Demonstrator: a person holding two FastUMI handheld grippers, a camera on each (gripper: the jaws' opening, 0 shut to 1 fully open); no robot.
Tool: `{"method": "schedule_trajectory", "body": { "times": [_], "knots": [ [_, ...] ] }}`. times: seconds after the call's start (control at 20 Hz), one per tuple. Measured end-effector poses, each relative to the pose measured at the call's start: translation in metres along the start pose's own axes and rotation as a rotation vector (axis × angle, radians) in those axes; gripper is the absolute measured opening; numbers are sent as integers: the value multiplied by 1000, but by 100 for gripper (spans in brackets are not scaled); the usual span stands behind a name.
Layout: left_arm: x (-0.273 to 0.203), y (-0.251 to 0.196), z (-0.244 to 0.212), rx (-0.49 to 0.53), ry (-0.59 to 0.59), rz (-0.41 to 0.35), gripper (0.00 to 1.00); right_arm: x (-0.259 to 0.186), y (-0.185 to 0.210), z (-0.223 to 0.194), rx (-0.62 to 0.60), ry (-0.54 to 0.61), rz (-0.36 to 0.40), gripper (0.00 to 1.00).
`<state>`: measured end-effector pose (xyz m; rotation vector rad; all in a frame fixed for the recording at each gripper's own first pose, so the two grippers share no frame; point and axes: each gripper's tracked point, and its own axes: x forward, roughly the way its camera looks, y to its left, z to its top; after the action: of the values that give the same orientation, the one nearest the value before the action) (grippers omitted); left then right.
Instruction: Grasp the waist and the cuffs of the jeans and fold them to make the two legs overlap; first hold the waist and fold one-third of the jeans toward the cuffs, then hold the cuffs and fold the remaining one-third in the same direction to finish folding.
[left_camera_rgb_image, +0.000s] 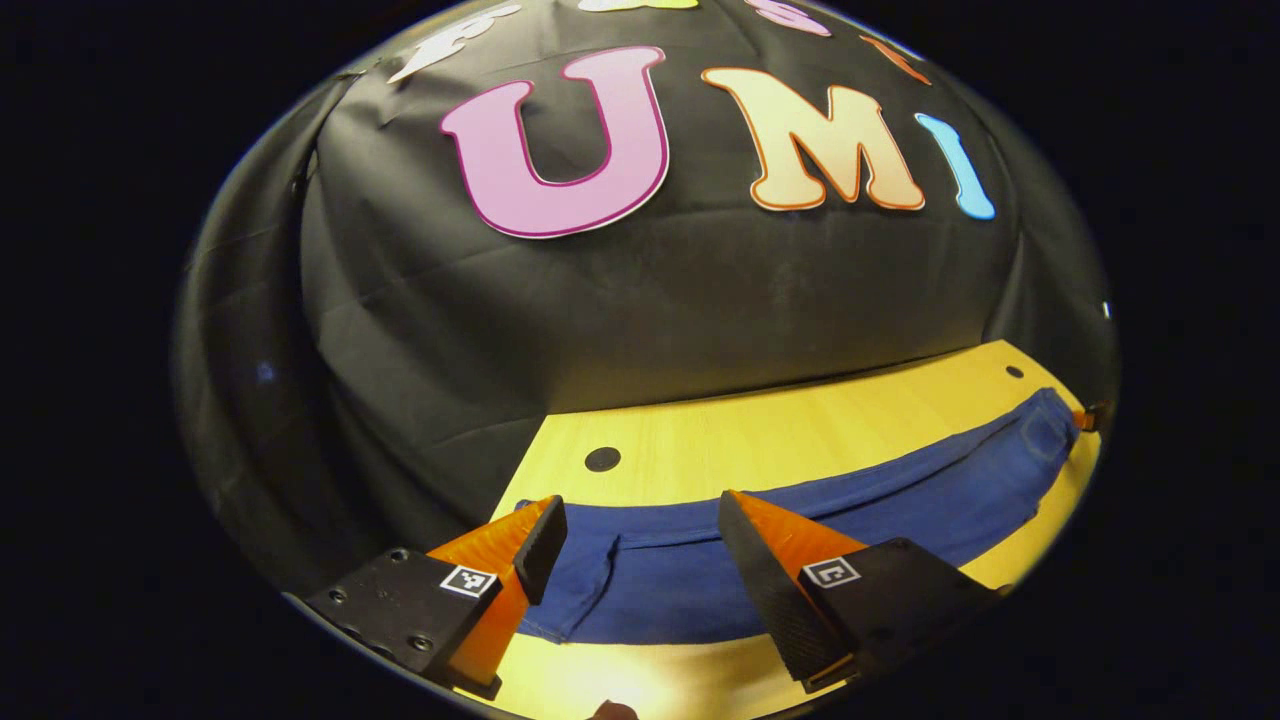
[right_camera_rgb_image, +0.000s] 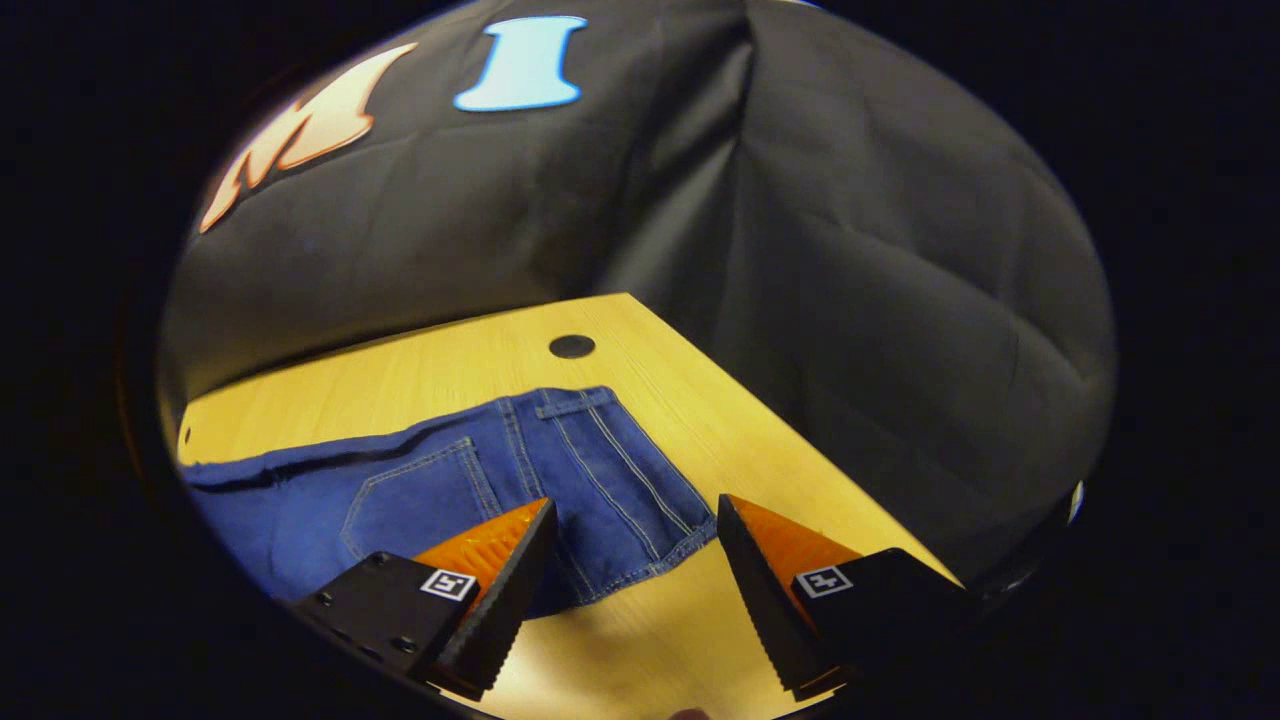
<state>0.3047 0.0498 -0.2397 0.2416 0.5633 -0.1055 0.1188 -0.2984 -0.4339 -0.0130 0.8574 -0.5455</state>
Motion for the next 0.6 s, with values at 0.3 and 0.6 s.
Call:
{"method": "schedule_trajectory", "body": {
  "times": [0.3,0.6],
  "knots": [
    [-20,-2,16,-9,-2,38,95,24,-2,-30,220,105,100,83],
    [-51,-6,3,-51,18,62,95,22,6,-23,166,53,165,11]
  ]
}}
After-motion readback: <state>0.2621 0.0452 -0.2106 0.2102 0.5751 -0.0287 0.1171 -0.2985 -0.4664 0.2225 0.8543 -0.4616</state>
